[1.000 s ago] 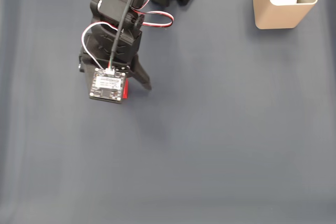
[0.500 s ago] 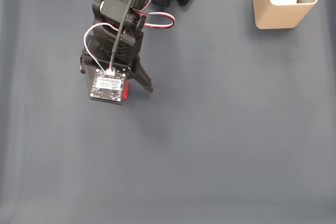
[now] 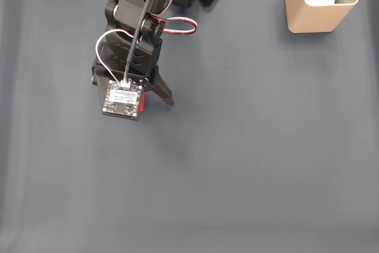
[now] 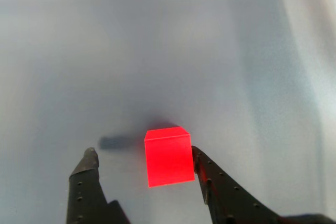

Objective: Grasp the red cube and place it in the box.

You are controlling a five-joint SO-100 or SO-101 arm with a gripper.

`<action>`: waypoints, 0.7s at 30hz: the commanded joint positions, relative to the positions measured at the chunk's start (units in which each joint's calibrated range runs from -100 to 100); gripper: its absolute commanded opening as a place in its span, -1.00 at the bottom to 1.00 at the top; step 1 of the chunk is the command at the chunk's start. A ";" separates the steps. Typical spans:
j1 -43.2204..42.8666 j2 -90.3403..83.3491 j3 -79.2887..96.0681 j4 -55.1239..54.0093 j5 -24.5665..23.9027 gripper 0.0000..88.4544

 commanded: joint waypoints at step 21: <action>-0.52 1.19 -3.24 -0.14 -0.59 -0.73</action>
